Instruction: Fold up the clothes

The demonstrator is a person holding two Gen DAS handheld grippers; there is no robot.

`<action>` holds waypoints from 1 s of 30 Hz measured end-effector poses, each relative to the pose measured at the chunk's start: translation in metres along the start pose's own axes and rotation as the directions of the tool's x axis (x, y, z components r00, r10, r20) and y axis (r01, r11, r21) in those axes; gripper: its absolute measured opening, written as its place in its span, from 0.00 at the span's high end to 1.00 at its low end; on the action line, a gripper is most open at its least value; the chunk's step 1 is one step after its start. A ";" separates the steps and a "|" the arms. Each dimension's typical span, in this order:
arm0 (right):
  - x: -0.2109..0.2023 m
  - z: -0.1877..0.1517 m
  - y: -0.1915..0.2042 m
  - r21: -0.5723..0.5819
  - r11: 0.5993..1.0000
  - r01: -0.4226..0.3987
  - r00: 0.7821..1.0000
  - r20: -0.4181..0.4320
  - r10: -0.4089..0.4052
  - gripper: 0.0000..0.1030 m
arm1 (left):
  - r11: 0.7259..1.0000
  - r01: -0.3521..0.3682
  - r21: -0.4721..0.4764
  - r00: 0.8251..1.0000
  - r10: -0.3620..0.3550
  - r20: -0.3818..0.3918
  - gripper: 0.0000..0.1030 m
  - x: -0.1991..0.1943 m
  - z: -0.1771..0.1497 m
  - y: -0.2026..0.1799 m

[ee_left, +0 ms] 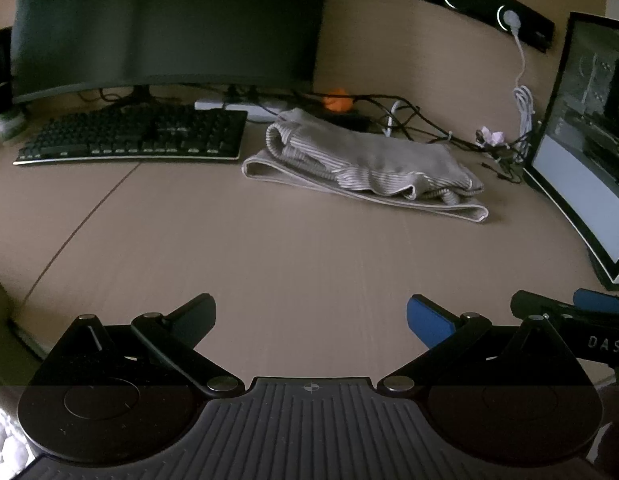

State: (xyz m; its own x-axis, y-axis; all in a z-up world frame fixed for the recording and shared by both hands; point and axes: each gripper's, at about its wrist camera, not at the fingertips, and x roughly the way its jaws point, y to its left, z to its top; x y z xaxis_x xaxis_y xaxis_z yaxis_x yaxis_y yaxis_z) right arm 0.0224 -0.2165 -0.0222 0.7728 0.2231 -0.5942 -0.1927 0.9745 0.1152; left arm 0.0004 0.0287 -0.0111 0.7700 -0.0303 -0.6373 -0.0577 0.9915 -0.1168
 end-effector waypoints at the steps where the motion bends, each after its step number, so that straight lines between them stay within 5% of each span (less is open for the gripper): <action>1: 0.000 0.000 0.000 -0.001 1.000 0.000 1.000 -0.001 0.000 0.00 | 1.000 0.001 0.001 1.000 -0.001 -0.001 0.00 0.000 0.000 -0.001; 30: 0.012 0.001 -0.004 0.027 1.000 0.014 0.999 -0.040 -0.013 0.00 | 1.000 0.013 0.009 0.999 -0.013 -0.044 0.00 0.014 0.001 -0.005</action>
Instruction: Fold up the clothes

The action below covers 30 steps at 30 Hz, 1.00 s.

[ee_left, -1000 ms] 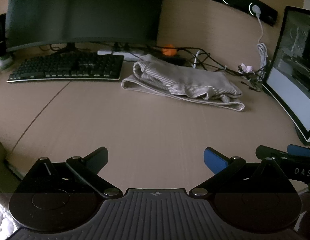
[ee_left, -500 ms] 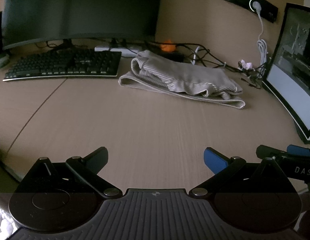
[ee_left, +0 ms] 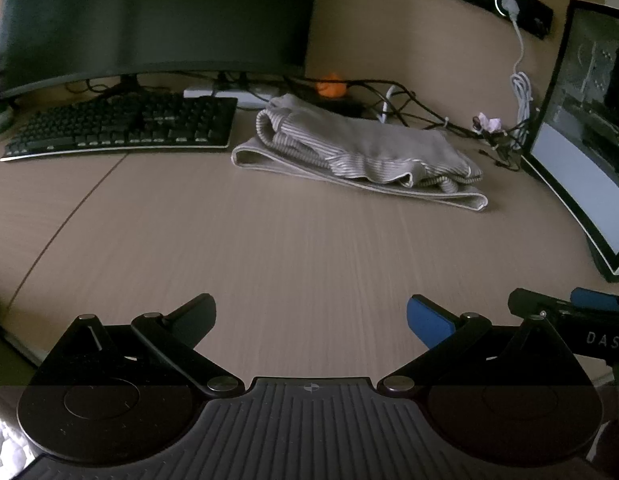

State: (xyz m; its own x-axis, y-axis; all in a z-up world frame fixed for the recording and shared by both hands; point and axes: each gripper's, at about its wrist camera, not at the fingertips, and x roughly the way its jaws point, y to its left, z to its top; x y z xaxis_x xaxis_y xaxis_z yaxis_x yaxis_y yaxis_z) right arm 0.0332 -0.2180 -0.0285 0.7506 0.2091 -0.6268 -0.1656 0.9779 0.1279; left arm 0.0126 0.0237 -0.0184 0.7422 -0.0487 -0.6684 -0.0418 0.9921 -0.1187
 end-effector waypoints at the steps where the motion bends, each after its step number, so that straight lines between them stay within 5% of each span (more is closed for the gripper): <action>1: 0.000 0.000 0.000 0.001 1.000 0.000 1.000 -0.001 0.000 0.00 | 1.000 0.000 0.000 1.000 0.000 -0.001 0.00 0.000 0.000 0.000; 30: 0.004 0.001 -0.014 0.013 1.000 0.009 1.000 -0.016 -0.009 0.00 | 0.999 -0.006 0.039 1.000 0.007 -0.019 0.00 0.011 0.005 -0.013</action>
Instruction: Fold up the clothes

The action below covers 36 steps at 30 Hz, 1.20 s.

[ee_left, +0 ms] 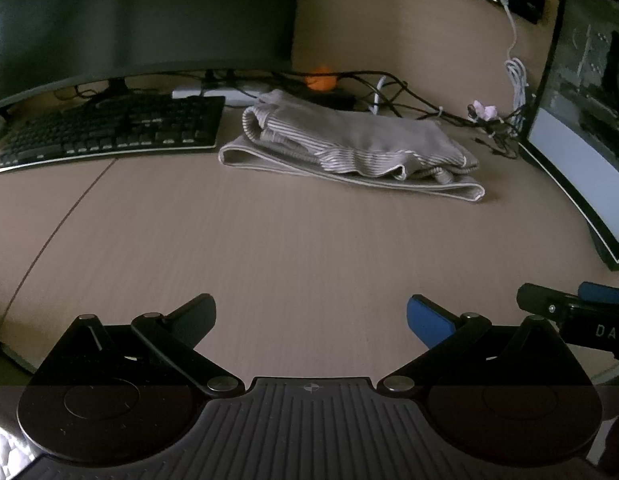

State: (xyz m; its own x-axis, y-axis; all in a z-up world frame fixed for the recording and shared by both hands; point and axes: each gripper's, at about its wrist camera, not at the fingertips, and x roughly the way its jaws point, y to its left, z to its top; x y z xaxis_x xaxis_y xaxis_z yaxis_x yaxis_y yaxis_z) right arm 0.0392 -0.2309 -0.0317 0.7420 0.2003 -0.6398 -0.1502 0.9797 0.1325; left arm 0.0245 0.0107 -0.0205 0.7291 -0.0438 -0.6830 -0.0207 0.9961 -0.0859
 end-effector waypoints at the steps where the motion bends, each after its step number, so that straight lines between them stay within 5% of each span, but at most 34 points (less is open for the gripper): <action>1: 0.001 0.001 0.000 -0.007 1.000 -0.001 1.000 -0.002 0.001 0.00 | 1.000 0.001 0.002 1.000 -0.001 -0.002 0.00 0.001 0.000 -0.001; 9: 0.010 0.020 -0.009 -0.072 0.997 -0.030 1.000 -0.001 0.030 0.00 | 1.000 -0.027 0.000 1.000 0.027 -0.015 0.00 0.015 0.008 -0.001; 17: 0.058 0.091 -0.002 -0.271 0.962 -0.038 0.997 0.051 0.054 0.00 | 0.994 -0.090 -0.059 0.995 0.088 -0.037 0.00 0.034 0.028 0.003; 23: 0.121 0.113 0.032 -0.519 0.853 -0.055 0.994 0.056 0.098 0.00 | 0.992 -0.122 -0.031 0.992 0.121 -0.033 0.00 0.040 0.048 -0.004; 29: 0.168 0.111 0.052 -0.725 0.689 -0.007 0.991 0.087 0.102 0.00 | 0.989 -0.146 -0.016 0.988 0.145 -0.050 0.00 0.062 0.071 -0.002; 33: 0.171 0.164 0.026 -0.514 0.858 0.002 0.976 0.188 0.110 0.00 | 0.988 -0.142 0.054 0.989 0.144 -0.022 0.00 0.082 0.093 -0.006; 36: 0.183 0.181 0.015 -0.480 0.877 0.009 0.978 0.188 0.093 0.00 | 0.976 -0.145 0.161 0.989 0.144 0.017 0.00 0.110 0.114 -0.019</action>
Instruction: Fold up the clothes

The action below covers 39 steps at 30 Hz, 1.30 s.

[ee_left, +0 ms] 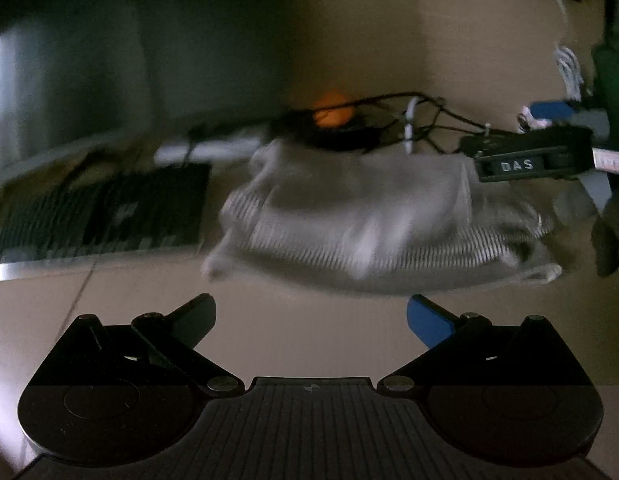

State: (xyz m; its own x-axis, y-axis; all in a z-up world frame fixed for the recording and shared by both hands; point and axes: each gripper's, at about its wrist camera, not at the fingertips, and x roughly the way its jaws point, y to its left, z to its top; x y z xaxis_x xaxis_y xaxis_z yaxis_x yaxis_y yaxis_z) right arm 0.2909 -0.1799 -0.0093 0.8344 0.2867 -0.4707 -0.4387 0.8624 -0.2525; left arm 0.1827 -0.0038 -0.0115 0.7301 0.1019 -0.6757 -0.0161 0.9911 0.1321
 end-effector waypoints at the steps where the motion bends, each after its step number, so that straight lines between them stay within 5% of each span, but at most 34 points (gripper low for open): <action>1: 0.005 0.001 -0.004 0.002 1.000 0.003 1.000 -0.005 -0.003 0.00 | 0.999 -0.007 0.040 1.000 0.007 0.012 0.00 0.011 0.008 -0.006; 7: -0.001 -0.002 -0.013 0.001 0.997 -0.083 0.996 -0.009 0.083 0.00 | 0.944 -0.186 0.273 0.982 0.175 0.065 0.00 0.074 0.032 -0.036; 13: -0.016 -0.016 -0.003 -0.062 0.934 -0.352 0.931 -0.131 0.342 0.00 | 0.989 -0.104 0.105 0.994 0.100 0.047 0.00 0.069 0.053 0.003; 16: -0.005 -0.028 0.017 -0.166 0.930 -0.327 0.936 -0.188 0.296 0.00 | 0.998 -0.047 0.046 0.997 0.044 0.056 0.00 0.057 0.055 0.018; 18: 0.004 -0.021 0.016 -0.154 0.954 -0.258 0.959 -0.157 0.234 0.00 | 1.000 -0.007 0.012 0.998 0.006 0.062 0.00 0.049 0.057 0.028; 22: 0.019 -0.003 0.006 -0.080 0.991 -0.111 0.992 -0.074 0.106 0.00 | 0.983 0.069 0.168 0.997 -0.074 0.029 0.00 0.045 0.047 0.014; 26: 0.024 -0.005 0.010 -0.088 0.989 -0.122 0.990 -0.083 0.114 0.00 | 0.928 0.007 0.372 1.000 -0.004 -0.008 0.00 0.062 0.030 -0.010; 28: 0.026 -0.005 0.012 -0.093 0.988 -0.127 0.989 -0.088 0.119 0.00 | 0.914 -0.078 0.397 0.997 0.081 0.010 0.00 0.078 0.030 -0.012; 34: -0.004 -0.018 0.005 -0.087 0.965 -0.246 0.966 -0.105 0.237 0.00 | 0.938 -0.203 0.282 0.979 0.201 0.038 0.00 0.101 0.057 0.015; 37: -0.003 -0.035 0.012 -0.182 0.958 -0.221 0.970 -0.145 0.196 0.00 | 0.930 -0.237 0.281 0.971 0.227 0.069 0.00 0.105 0.065 0.019; 39: 0.001 -0.039 0.012 -0.219 0.969 -0.111 0.989 -0.121 0.086 0.00 | 0.933 -0.240 0.267 0.971 0.226 0.084 0.00 0.102 0.070 0.023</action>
State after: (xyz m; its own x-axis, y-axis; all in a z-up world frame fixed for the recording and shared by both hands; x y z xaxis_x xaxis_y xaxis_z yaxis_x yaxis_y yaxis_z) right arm 0.2737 -0.1853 -0.0461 0.7471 0.3073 -0.5895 -0.5912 0.7125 -0.3779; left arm 0.3049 0.0231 -0.0271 0.7623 0.3155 -0.5651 -0.0080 0.8776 0.4793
